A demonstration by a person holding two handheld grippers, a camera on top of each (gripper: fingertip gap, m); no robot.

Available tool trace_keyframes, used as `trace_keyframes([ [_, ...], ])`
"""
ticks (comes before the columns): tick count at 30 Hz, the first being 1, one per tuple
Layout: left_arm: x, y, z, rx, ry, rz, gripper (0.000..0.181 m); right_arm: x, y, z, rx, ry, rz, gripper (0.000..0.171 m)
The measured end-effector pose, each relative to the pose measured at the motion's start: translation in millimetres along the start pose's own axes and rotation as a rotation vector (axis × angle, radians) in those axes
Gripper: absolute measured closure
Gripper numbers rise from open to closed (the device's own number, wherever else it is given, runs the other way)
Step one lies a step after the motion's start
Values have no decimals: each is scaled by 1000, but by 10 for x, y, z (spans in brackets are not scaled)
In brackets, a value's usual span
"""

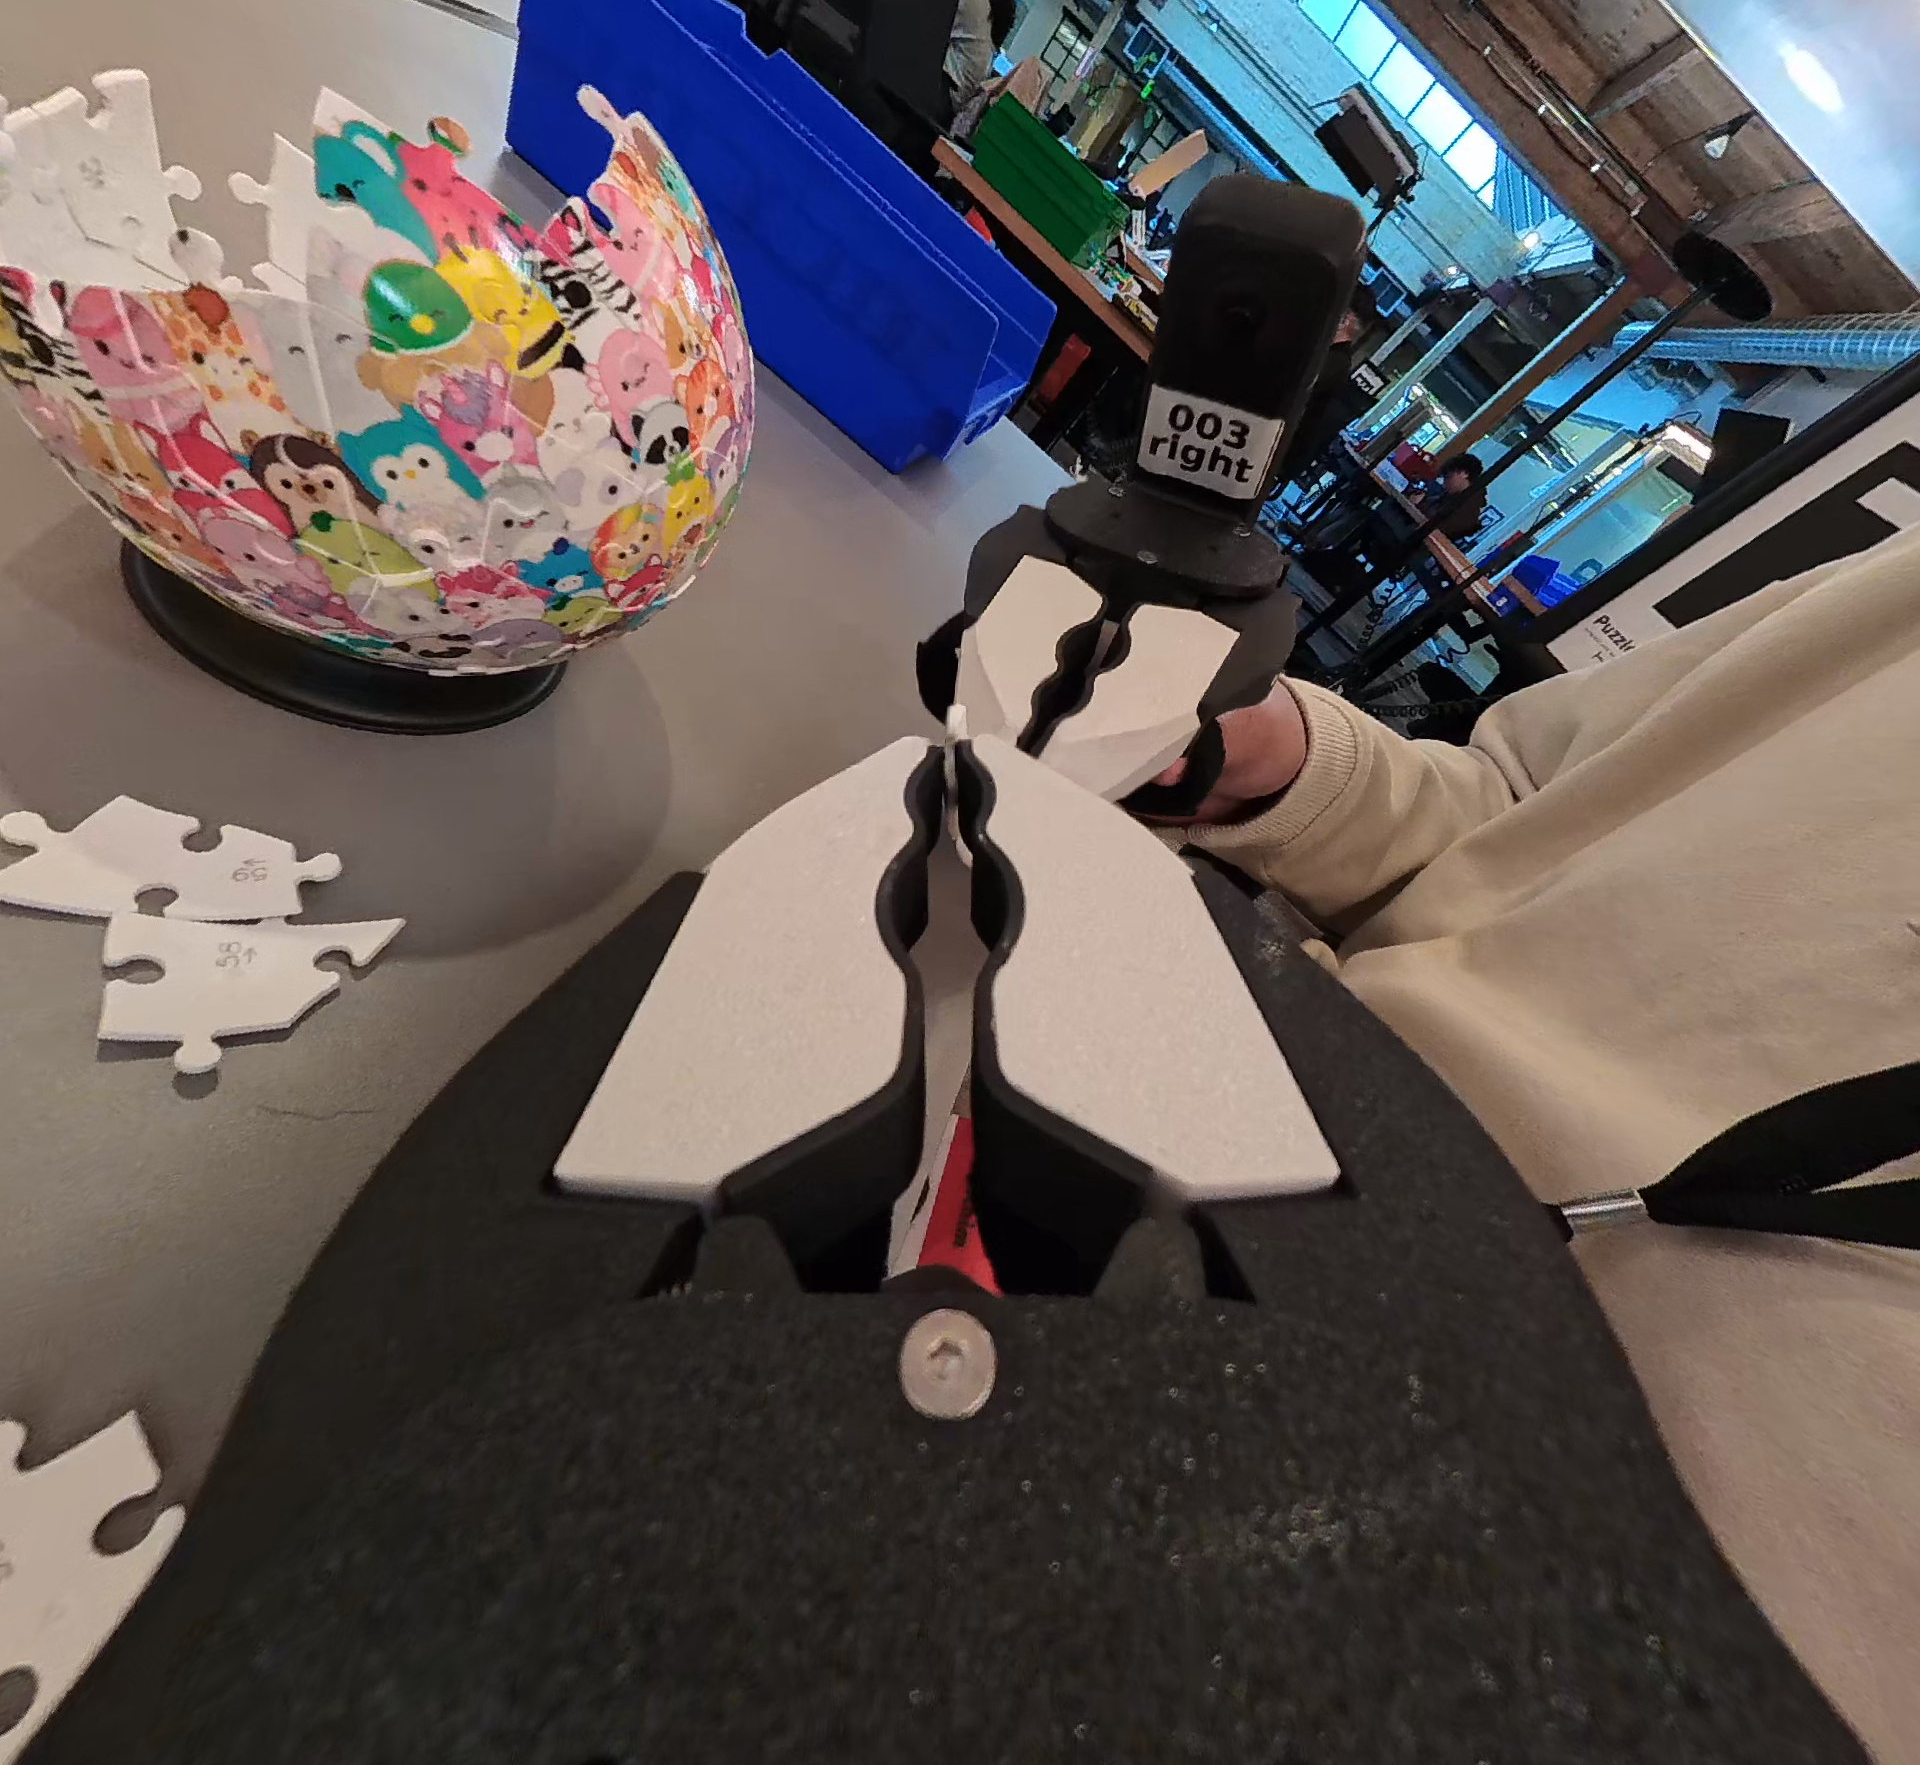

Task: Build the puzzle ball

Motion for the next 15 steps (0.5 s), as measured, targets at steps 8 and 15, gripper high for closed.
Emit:
trace_keyframes([
  [8,-23,-29,8,-35,23,-15,180,-32,-35,-50,-31,32,9,171],
  [15,87,-61,-50,-61,-16,-64,180,39,160,89,-27,41,84,164],
])
Point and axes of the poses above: each gripper's, where its closed fingertips meet, z back along the fingers, y out of its top, x = y × z across the jaws, the point moved 2 cm from there along z, back along the fingers, and after that the axes turned 1 degree about -y, right-handed, at the moved point
